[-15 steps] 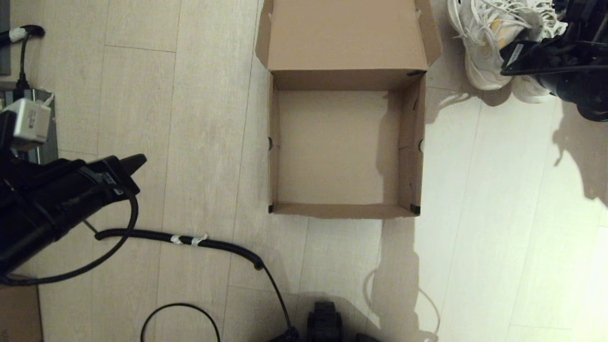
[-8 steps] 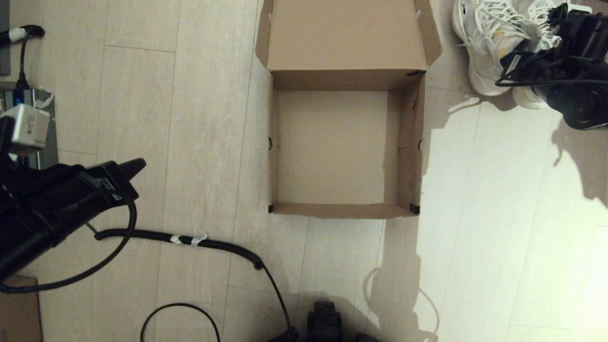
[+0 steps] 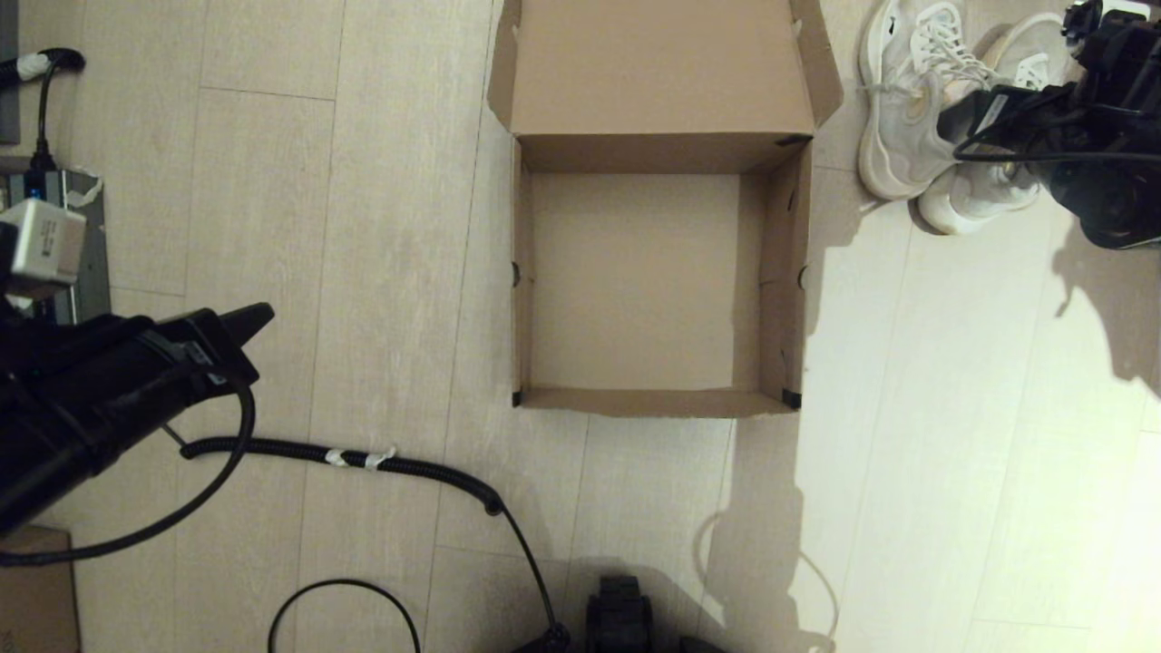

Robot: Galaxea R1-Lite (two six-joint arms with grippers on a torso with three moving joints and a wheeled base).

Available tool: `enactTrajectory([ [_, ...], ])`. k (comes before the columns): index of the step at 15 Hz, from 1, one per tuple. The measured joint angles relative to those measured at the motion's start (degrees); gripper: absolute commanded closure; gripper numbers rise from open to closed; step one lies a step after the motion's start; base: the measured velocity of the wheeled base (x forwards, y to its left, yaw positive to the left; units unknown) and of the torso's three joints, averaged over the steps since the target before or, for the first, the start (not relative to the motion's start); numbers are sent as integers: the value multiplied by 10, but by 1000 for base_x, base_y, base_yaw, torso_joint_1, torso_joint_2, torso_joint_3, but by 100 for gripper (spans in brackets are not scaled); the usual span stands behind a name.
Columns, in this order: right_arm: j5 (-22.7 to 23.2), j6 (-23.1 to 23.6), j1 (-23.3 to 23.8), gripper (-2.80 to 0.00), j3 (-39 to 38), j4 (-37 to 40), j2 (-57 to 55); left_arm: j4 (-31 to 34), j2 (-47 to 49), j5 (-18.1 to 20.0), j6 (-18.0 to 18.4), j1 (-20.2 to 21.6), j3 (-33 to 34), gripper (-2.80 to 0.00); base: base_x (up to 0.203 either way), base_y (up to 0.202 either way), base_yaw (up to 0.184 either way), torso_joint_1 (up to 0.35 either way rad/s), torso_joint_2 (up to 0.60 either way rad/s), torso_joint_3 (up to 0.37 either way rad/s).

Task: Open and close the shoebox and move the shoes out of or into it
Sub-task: Put the shoes out of the shoe box, then put the shoes into the shoe box

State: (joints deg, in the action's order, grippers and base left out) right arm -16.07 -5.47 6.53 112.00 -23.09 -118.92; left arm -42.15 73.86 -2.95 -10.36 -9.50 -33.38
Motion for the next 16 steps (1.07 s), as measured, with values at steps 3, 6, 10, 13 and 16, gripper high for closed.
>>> enactTrajectory([
  [3,-3,0,-1,-280,-18,10,38,1,1,1,0,0,-13,0,0,0,0,0,0,0],
  [6,6,-11,-15,0,-51,60,97,0,29,22,0,-2,-73,0,0,0,0,0,0,0],
  [10,32,-90,-42,0,-71,106,131,-8,105,77,-1,-4,-162,0,0,0,0,0,0,0],
  [13,89,-174,-50,0,-118,131,142,-37,165,117,-3,-6,-199,0,0,0,0,0,0,0],
  [16,244,-221,-39,0,-243,116,193,-105,220,160,-5,-11,-209,0,0,0,0,0,0,0],
])
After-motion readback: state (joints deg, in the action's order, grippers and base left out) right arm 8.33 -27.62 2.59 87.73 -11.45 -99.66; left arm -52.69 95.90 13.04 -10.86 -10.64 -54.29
